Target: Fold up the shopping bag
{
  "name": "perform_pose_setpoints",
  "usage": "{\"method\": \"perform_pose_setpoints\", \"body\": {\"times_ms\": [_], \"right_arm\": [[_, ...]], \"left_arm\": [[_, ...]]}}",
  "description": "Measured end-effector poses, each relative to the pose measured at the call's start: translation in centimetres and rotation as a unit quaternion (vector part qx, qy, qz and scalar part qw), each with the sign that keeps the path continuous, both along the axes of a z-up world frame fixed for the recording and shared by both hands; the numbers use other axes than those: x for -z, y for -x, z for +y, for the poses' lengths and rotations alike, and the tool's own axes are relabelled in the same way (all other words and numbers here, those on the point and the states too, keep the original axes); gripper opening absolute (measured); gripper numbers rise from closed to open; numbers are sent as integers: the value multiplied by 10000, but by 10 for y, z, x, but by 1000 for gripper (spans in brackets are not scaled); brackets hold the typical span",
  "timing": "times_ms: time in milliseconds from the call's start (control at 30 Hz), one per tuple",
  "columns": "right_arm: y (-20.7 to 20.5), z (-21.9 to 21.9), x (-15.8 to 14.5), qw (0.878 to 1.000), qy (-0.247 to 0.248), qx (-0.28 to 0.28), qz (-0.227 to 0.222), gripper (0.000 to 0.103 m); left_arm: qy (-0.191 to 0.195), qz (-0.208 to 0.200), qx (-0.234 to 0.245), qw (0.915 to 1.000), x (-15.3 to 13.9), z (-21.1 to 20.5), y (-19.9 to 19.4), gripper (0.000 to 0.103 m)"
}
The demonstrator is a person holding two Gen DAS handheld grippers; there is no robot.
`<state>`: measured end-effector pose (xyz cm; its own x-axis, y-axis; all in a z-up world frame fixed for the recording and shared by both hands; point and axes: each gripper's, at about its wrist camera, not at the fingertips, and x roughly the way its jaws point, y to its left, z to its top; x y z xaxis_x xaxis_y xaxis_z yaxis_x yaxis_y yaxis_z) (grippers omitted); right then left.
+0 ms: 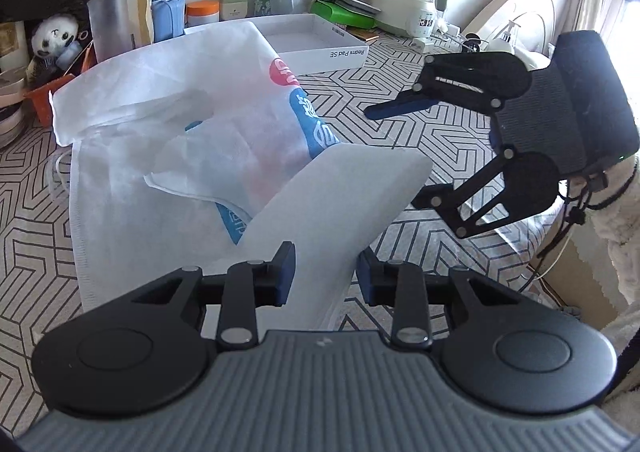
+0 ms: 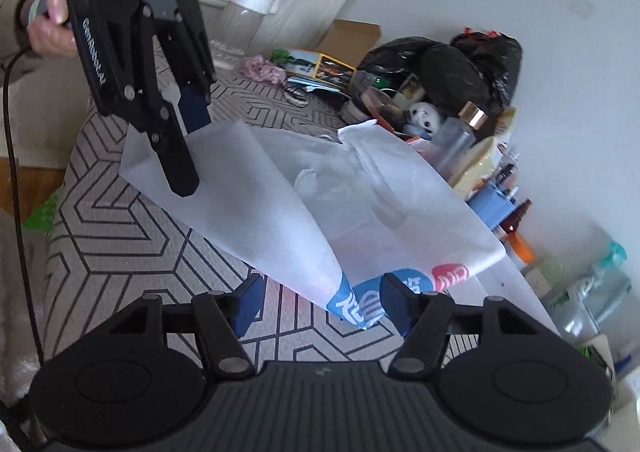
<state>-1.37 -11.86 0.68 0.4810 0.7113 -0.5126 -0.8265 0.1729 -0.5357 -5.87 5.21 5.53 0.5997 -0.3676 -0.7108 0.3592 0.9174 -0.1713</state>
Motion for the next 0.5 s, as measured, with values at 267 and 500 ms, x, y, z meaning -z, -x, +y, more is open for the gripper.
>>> {"method": "perform_pose_setpoints", "body": {"times_ms": [267, 500], "right_arm": [[-6, 18, 11, 9980, 52, -369, 514, 17], [6, -6, 14, 9978, -323, -61, 571, 9]], "left_arm": [[95, 19, -20, 10000, -7, 5, -1, 32], [485, 23, -76, 9988, -9, 23, 6, 48]]}}
